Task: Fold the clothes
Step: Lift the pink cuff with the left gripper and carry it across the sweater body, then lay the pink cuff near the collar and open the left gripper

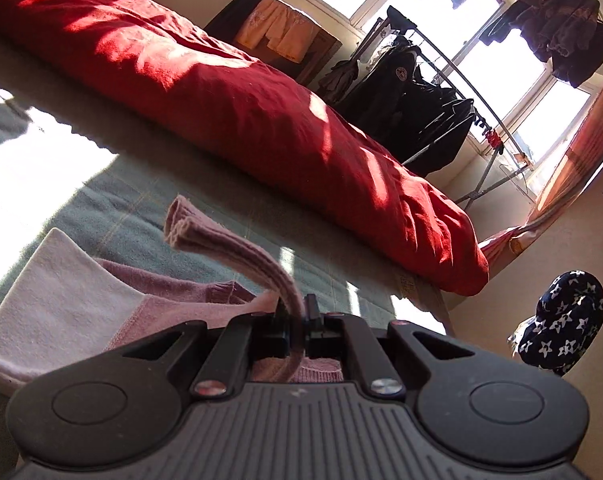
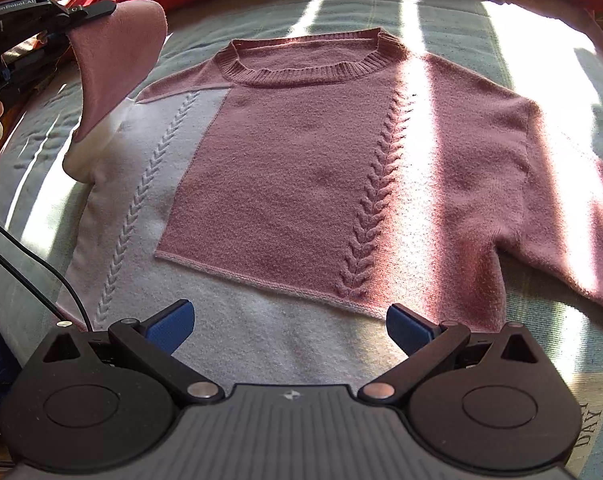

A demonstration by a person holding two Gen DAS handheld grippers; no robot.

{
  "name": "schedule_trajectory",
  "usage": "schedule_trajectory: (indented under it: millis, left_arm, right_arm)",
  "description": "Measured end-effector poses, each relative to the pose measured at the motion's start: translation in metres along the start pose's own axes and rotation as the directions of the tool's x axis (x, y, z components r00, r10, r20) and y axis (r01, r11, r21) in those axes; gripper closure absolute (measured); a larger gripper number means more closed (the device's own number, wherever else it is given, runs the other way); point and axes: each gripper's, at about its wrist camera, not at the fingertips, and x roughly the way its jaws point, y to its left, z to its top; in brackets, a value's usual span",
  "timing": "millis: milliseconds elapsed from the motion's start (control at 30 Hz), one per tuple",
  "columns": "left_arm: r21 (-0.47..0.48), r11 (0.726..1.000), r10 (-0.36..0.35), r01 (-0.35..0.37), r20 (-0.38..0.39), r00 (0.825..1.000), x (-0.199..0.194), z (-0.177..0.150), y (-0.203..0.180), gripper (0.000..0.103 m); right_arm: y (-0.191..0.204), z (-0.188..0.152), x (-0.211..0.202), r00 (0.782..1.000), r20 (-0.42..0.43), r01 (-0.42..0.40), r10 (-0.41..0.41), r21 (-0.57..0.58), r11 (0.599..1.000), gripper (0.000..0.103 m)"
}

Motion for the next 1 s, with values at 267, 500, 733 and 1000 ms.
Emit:
schedule_trajectory:
  millis: [267, 500, 733, 1000]
  left_arm:
    - [0.083, 0.996, 0.013, -0.007, -0.072, 0.997, 0.02, -0.024, -0.014, 0.099]
    - [0.223, 0.975, 0.025, -0.007, -0.08, 0.996, 0.033, -0.035, -0.044, 0.099]
    - [0.354, 0.935, 0.044, -0.001, -0.113, 0.993, 0.057, -0.053, -0.07, 0.099]
    - [0.486, 0.874, 0.09, 0.005, -0.172, 0.981, 0.073, -0.083, -0.084, 0.099]
  right_arm:
    - [-0.01, -0.017, -0.009, 0.997, -0.029, 0.066, -0.068, -0.059, 0.996, 0.0]
    - [-0.014, -0.026, -0.008, 0.997, -0.045, 0.062, -0.063, -0.022, 0.998, 0.0]
    - [-0.014, -0.027, -0.007, 0.998, -0.036, 0.058, -0.058, -0.009, 0.998, 0.0]
    - [-0.019, -0.032, -0.006, 0.996, -0.039, 0.081, -0.08, 0.018, 0.997, 0.0]
